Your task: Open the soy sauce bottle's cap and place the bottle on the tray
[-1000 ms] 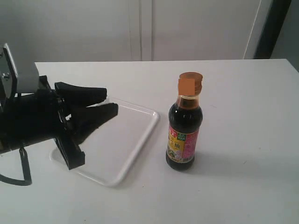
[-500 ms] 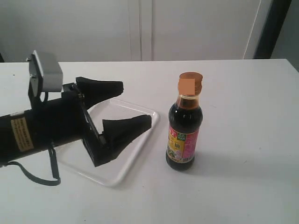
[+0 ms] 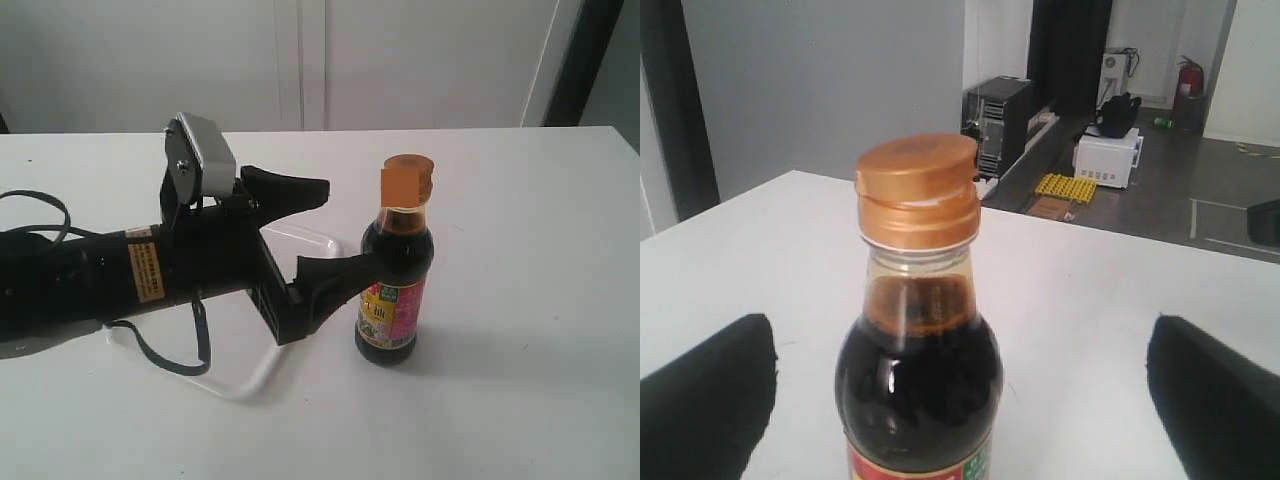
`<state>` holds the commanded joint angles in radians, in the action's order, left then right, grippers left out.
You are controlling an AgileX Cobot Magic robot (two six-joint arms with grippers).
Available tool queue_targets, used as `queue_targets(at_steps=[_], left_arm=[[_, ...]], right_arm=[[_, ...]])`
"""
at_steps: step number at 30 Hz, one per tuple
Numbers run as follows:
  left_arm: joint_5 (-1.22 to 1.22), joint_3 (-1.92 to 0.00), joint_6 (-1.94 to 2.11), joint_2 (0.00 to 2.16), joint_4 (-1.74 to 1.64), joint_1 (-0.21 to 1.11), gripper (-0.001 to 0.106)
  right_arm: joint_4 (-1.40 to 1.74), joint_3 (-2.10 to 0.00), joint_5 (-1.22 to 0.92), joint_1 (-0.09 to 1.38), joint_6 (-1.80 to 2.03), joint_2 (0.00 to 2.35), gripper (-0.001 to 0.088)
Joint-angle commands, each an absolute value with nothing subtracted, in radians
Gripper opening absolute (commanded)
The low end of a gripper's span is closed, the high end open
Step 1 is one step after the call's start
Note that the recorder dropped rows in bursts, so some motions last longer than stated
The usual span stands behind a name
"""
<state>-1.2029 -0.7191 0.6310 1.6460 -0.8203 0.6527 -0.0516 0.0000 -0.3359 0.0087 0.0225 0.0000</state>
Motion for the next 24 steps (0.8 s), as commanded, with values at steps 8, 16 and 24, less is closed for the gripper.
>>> queue_targets(at_steps=[8,16,24], left_arm=[[-1.212,-0.78,0.631,1.729,-0.828,0.653,0.105],[-1.221,-0.852,0.633,1.825,-0.839,0.665,0.105],[-1.221,-0.945,0.629,1.933,-0.769,0.721,0.105]], right_arm=[[-0.052,0.0,-0.336,0.009,0.022,0.0,0.0],[-0.052,0.0,-0.336,0.009,0.022,0.0,0.0],[-0.052,0.0,-0.336,0.009,0.022,0.0,0.0]])
